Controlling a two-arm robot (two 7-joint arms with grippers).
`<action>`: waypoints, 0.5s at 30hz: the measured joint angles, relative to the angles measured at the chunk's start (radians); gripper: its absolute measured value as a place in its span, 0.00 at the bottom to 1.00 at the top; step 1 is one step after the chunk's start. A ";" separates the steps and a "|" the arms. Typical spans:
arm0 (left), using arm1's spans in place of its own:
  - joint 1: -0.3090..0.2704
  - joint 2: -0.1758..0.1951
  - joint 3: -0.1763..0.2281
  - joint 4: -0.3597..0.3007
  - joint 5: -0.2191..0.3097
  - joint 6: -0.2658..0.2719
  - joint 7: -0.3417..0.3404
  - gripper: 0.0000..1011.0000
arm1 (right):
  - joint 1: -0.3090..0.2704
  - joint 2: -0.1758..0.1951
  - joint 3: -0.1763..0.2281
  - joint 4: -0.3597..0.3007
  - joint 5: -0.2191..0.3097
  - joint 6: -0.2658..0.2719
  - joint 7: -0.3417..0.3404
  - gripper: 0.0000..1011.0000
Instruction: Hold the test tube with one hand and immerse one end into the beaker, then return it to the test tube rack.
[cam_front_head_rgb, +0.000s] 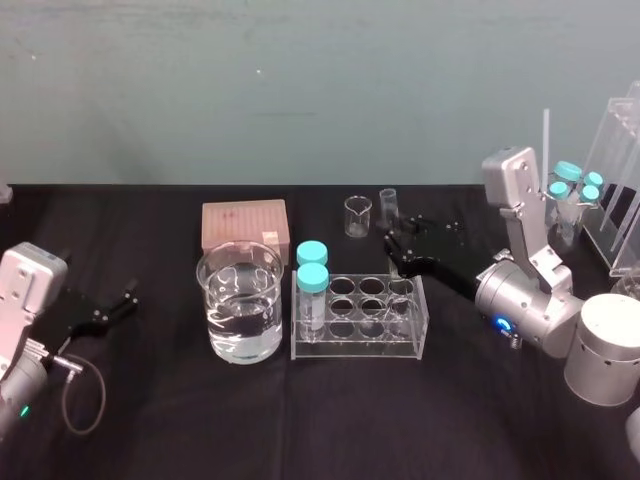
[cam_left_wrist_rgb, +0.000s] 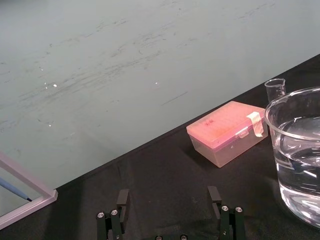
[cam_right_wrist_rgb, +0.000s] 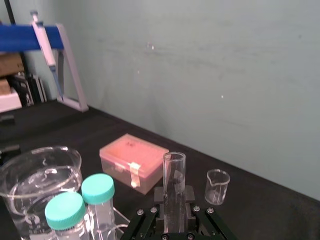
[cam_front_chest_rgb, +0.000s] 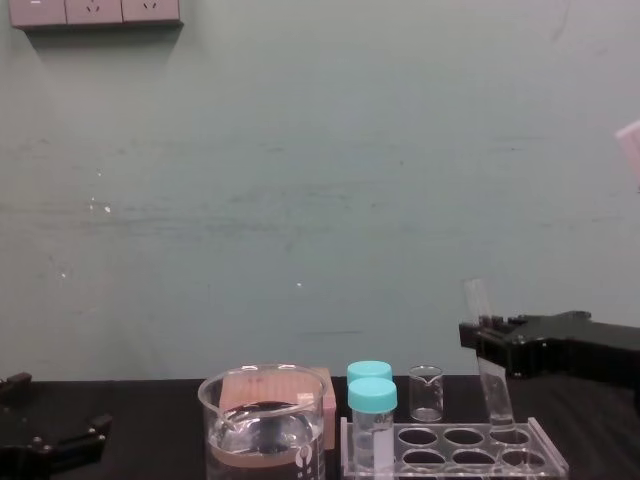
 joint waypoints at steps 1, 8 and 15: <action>0.000 0.000 0.000 0.000 0.000 0.000 0.000 0.99 | -0.004 -0.003 0.004 0.000 0.003 -0.012 0.001 0.22; 0.000 0.000 0.000 0.000 0.000 0.000 0.000 0.99 | -0.015 -0.009 0.020 -0.005 0.010 -0.046 0.004 0.22; 0.000 0.000 0.000 0.000 0.000 0.000 0.000 0.99 | -0.032 -0.011 0.036 -0.022 0.022 -0.067 0.005 0.22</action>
